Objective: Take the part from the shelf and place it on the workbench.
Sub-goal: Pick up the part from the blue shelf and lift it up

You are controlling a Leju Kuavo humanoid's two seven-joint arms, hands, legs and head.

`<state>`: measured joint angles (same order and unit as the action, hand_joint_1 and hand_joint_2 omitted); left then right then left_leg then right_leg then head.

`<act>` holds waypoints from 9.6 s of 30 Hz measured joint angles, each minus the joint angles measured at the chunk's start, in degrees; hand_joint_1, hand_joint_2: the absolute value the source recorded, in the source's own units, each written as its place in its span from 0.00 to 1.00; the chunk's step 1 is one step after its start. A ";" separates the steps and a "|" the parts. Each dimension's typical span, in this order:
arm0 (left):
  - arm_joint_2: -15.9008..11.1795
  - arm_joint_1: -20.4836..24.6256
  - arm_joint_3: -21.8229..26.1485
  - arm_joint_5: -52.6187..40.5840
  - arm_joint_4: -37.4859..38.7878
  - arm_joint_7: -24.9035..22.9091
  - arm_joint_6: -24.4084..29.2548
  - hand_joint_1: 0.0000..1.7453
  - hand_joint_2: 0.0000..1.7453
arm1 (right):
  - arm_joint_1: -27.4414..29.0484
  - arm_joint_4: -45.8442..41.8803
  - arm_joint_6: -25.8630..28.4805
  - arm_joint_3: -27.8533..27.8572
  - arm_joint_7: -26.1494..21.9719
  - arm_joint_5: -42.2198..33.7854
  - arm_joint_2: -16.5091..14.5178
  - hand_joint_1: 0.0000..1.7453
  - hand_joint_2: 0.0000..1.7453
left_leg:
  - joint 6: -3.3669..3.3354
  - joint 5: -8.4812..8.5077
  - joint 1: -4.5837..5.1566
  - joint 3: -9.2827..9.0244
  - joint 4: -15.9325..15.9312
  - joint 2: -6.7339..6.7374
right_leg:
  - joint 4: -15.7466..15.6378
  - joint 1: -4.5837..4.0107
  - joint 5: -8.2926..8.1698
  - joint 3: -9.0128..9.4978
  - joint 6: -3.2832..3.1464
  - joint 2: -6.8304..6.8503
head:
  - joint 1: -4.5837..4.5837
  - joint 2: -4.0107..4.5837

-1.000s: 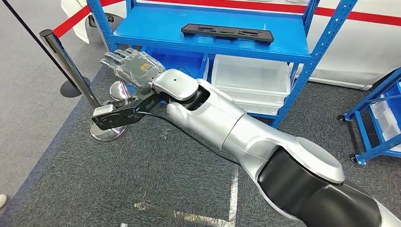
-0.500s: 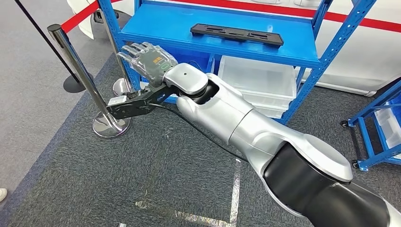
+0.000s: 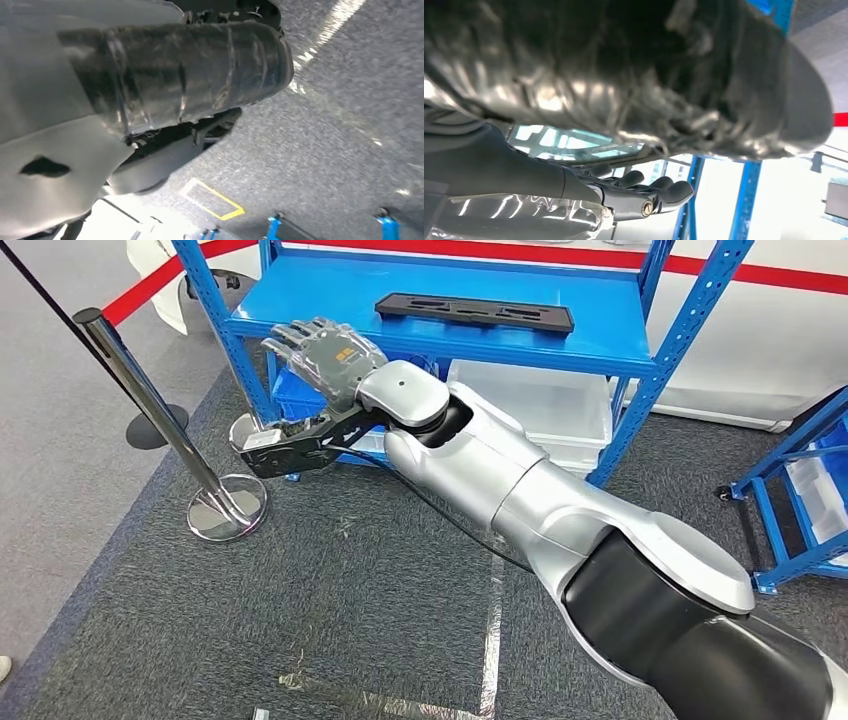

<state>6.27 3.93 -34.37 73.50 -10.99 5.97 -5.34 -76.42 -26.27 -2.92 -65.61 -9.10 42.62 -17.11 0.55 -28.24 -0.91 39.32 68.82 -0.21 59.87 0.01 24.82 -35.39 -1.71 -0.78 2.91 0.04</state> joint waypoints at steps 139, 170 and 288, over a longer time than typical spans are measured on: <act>0.00 -0.12 -0.84 2.72 0.20 0.48 1.84 0.00 0.00 | -0.99 4.92 -12.33 0.96 4.96 3.88 11.40 0.00 0.00 | -2.46 2.49 0.10 -5.65 -10.96 -0.16 | 13.99 0.61 3.90 -8.59 2.78 0.25 | -0.37 0.00; 0.02 0.03 -0.90 2.87 0.20 -0.51 2.78 0.00 0.00 | 0.21 4.72 -12.90 0.97 4.11 4.35 11.23 0.00 0.00 | -2.81 2.91 0.44 -5.40 -11.29 0.02 | 14.84 0.35 6.53 -7.68 2.68 0.44 | 0.05 0.00; -1.27 0.33 -2.52 4.12 0.50 -1.54 5.22 0.00 0.00 | 9.87 6.11 -17.25 1.51 7.25 8.72 17.96 0.00 1.00 | -1.15 2.15 0.25 -4.05 -9.40 -0.37 | -1.10 0.74 0.39 0.41 2.61 0.39 | 0.32 -0.01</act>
<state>5.01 4.26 -36.89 77.62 -10.49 4.43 -0.12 -66.55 -20.15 -20.17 -64.11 -1.85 51.34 0.85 -0.60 -26.09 -0.66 35.27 59.41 -0.58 58.77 0.75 25.22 -34.98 0.90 -0.39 3.22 0.04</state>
